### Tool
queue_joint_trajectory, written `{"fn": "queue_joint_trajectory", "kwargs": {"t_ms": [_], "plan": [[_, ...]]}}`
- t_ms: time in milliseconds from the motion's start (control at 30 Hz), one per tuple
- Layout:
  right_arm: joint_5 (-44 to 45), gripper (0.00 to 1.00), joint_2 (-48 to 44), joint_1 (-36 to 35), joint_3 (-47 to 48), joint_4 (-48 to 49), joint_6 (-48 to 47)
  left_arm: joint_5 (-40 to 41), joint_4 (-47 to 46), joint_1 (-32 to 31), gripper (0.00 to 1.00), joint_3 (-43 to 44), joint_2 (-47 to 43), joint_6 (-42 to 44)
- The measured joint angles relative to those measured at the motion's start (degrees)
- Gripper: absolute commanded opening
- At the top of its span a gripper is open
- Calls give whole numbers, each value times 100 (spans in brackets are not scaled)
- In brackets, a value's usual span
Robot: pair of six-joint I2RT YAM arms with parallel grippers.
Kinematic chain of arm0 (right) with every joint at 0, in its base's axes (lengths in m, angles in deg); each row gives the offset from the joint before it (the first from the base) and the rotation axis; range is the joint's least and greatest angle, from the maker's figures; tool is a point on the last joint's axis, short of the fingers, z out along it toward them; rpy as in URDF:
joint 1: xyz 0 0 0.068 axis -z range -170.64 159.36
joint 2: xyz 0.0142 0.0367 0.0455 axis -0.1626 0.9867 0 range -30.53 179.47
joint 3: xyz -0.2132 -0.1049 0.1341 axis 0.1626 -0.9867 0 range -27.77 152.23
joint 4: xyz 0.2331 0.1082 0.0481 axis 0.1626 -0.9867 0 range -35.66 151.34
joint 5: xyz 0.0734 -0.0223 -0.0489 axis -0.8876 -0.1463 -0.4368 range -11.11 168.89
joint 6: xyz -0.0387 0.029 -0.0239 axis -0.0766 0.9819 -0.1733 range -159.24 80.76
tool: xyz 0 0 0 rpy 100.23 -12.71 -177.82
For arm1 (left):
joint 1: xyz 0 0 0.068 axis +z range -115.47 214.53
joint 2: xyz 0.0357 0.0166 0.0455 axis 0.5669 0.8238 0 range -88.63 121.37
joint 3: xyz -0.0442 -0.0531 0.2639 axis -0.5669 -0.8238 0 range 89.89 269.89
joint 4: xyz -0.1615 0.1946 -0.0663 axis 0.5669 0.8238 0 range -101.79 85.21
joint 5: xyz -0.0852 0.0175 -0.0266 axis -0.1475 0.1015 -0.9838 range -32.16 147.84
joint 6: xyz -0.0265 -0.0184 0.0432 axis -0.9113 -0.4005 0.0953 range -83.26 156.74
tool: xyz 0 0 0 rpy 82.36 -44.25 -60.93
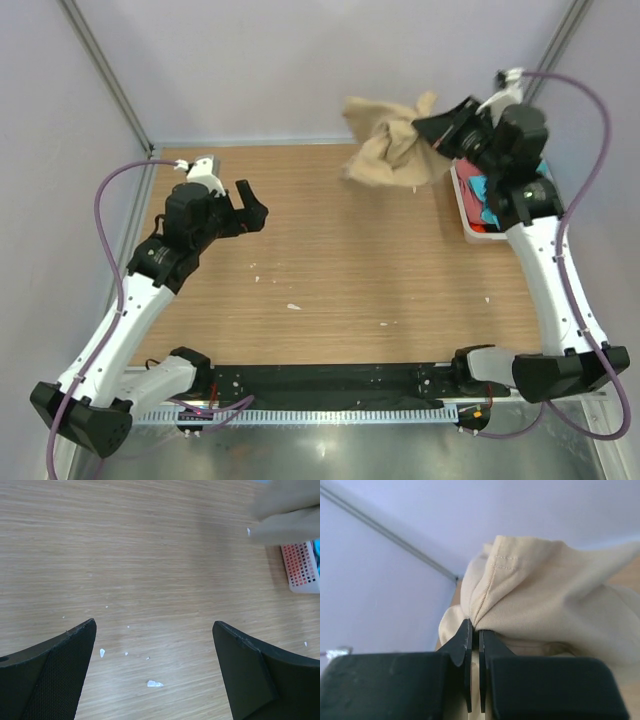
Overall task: Fold and stack the t-shirts
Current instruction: Move the tshirt to the center of the board, then flatten the tshirt out
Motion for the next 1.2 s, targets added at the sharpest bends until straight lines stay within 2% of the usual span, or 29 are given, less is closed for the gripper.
{"fn": "queue_joint_trajectory", "kwargs": {"t_ms": [133, 200, 233, 267, 367, 533, 633, 767, 967, 1200], "plan": [[-157, 21, -260, -551, -1993, 339, 201, 20, 210, 0, 100, -13, -138, -79], [-251, 31, 74, -763, -2933, 249, 223, -4, 258, 0, 100, -94, -295, -136], [-258, 35, 278, -822, -3235, 131, 199, -37, 271, 0, 100, -177, -398, -175], [-243, 45, 507, -859, -3501, -70, 153, -63, 299, 0, 100, -238, -457, -188], [-55, 56, 866, -848, -3803, -868, -46, -162, 367, 0, 97, -428, -450, -315], [426, 59, 708, -769, -3254, -1296, -431, -623, 354, 0, 88, -509, 426, -568], [857, 57, 710, -728, -2861, -1239, -660, -914, 302, 0, 82, -516, 1281, -789], [1113, 57, 951, -643, -2736, -1047, -920, -1263, -48, 0, 79, -776, 2028, -1158], [1261, 55, 2315, -581, -2236, -907, -1285, -1239, -267, 0, 78, -1097, 2476, -1484], [1322, 55, 2697, -549, -2214, -872, -1368, -1049, -706, 0, 75, -1141, 2796, -1554]]}}
